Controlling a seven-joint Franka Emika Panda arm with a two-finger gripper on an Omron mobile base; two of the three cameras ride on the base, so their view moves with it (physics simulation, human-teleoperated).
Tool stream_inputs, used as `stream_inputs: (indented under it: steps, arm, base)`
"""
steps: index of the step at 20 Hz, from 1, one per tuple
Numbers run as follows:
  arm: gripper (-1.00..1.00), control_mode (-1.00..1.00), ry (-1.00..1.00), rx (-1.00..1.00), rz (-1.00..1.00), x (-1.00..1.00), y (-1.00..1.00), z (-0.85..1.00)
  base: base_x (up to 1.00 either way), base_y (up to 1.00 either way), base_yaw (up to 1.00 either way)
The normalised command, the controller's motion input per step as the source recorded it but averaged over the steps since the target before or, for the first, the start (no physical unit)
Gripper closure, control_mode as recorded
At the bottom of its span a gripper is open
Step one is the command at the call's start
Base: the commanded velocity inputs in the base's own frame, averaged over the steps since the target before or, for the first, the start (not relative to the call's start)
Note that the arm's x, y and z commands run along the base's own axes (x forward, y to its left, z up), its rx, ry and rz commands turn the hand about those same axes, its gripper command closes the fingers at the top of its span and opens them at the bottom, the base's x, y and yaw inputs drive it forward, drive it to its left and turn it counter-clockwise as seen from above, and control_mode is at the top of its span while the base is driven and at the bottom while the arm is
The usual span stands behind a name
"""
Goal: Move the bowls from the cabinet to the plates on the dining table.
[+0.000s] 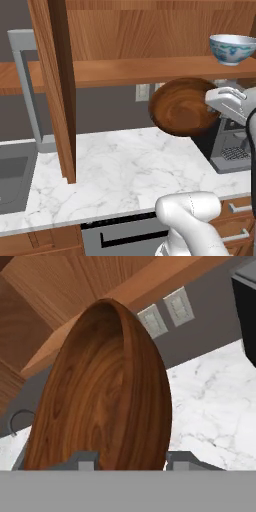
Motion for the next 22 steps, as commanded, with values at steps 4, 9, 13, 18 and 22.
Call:
stream_inputs:
  steps: [4, 9, 13, 18, 22]
  arm:
    - [1.0, -1.0, 0.02, -0.14, 0.03, -0.4, 0.0, -0.74]
    - [1.0, -1.0, -0.01, 0.0, 0.0, -0.03, 0.0, -0.02]
    - [1.0, -1.0, 0.0, 0.0, 0.0, 0.0, 0.0, 0.0]
    - [1.0, -1.0, 0.0, 0.0, 0.03, -0.26, 0.0, 0.0]
    - [1.0, -1.0, -0.07, 0.0, 0.07, -0.81, -0.06, -0.09]
  base:
    - [0.0, 0.0, 0.0]
    - [0.0, 0.0, 0.0]
    - [0.0, 0.0, 0.0]
    - [0.0, 0.0, 0.0]
    - [0.0, 0.0, 0.0]
